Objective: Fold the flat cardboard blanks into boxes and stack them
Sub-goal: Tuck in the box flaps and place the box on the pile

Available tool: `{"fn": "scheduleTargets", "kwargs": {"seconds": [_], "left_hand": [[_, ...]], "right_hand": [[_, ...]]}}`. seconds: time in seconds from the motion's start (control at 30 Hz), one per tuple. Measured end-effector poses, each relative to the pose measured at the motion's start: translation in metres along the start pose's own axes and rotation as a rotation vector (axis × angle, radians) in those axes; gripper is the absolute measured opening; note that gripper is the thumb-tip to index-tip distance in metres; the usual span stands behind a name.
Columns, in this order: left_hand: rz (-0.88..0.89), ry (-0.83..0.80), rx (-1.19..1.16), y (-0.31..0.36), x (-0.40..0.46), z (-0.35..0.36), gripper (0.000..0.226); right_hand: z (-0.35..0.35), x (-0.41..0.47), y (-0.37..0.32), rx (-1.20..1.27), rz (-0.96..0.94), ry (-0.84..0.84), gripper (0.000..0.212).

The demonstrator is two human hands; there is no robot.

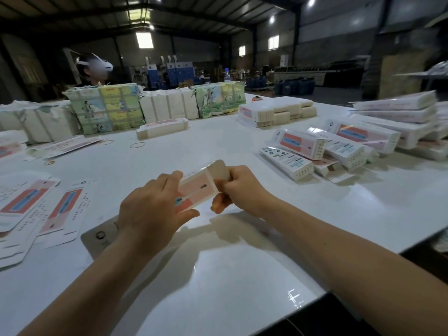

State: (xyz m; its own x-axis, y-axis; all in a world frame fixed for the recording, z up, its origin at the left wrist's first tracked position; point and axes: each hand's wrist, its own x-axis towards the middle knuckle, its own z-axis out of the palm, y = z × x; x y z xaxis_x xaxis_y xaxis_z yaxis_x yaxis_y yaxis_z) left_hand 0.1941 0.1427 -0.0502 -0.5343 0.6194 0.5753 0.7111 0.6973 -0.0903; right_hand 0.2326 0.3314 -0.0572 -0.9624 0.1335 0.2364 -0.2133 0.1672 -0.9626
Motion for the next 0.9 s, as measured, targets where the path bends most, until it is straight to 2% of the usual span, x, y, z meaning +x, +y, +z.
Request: {"fn": "scheduleTargets", "kwargs": {"seconds": [0.1, 0.2, 0.27, 0.3, 0.43, 0.6, 0.7, 0.9], "left_hand": [[-0.043, 0.011, -0.048, -0.001, 0.000, 0.002, 0.075], [-0.147, 0.045, -0.093, -0.005, 0.001, 0.001, 0.072], [-0.211, 0.068, -0.118, -0.008, 0.001, -0.001, 0.072], [-0.236, 0.070, -0.130, -0.009, 0.001, -0.001, 0.074], [-0.278, 0.046, -0.167, -0.007, 0.002, 0.002, 0.079], [-0.292, 0.050, -0.171, -0.004, 0.003, 0.010, 0.083], [-0.312, 0.038, -0.194, -0.003, 0.003, 0.012, 0.084], [-0.283, -0.023, -0.179, -0.002, 0.002, 0.017, 0.076]], "right_hand": [[-0.001, 0.002, -0.001, 0.130, -0.022, 0.031, 0.018], [-0.002, 0.005, 0.000, 0.286, -0.031, 0.249, 0.014], [-0.002, 0.003, 0.004, 0.217, -0.092, 0.415, 0.006], [-0.001, 0.002, 0.006, 0.147, -0.135, 0.453, 0.009], [0.016, -0.002, 0.013, -0.063, -0.276, 0.384, 0.022], [0.021, -0.003, 0.015, -0.064, -0.235, 0.406, 0.032], [0.023, -0.004, 0.012, -0.174, -0.229, 0.406, 0.031], [0.026, -0.008, 0.008, -0.274, -0.260, 0.261, 0.024]]}}
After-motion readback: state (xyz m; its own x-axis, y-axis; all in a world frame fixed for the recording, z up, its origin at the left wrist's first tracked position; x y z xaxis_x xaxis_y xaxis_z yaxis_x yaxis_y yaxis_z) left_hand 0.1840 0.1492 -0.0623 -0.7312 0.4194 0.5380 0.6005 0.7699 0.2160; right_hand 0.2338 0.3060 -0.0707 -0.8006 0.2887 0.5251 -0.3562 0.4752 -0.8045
